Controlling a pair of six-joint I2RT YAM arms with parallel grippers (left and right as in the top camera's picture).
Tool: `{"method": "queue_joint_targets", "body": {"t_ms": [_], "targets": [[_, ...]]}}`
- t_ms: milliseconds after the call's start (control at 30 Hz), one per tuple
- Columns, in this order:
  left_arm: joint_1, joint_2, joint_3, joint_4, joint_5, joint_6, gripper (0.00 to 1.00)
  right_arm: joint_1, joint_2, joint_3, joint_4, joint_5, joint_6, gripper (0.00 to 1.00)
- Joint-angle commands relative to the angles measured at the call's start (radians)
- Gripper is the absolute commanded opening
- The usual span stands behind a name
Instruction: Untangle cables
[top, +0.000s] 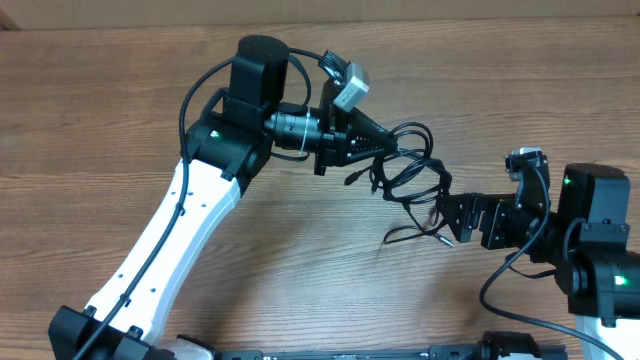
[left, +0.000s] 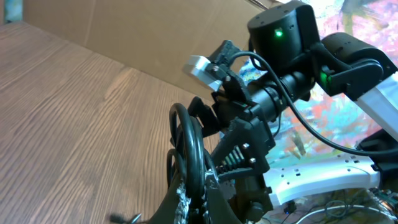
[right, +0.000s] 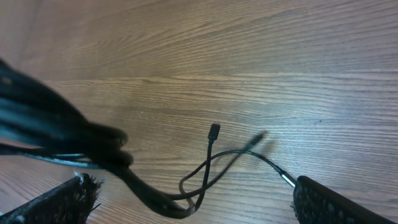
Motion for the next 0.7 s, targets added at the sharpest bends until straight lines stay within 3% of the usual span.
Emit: {"method": "queue_joint_targets", "body": {"t_ms": [0,200,267,367,400,567,667], "targets": [[-0.039,-0.019,0.023,0.002,0.038,0.040,0.04,0.002,0.015,0.025,0.002,-0.023,-0.002,1.00],[-0.055,-0.019,0.023,-0.019,0.031,0.065,0.04,0.002,0.016,0.025,0.002,-0.122,-0.036,1.00],[-0.055,-0.019,0.023,-0.021,0.030,0.064,0.04,0.002,0.016,0.025,0.002,-0.122,-0.045,0.96],[-0.055,-0.019,0.023,-0.021,0.027,0.064,0.04,0.002,0.016,0.025,0.008,-0.180,-0.097,0.83],[-0.058,-0.018,0.023,-0.022,0.028,0.064,0.04,0.002,0.016,0.025,0.014,-0.252,-0.167,0.74],[-0.072,-0.018,0.023,-0.021,0.028,0.064,0.04,0.002,0.016,0.025,0.028,-0.391,-0.314,0.59],[-0.076,-0.017,0.023,-0.020,0.028,0.064,0.04,0.002,0.016,0.025,0.032,-0.415,-0.335,0.42]]}}
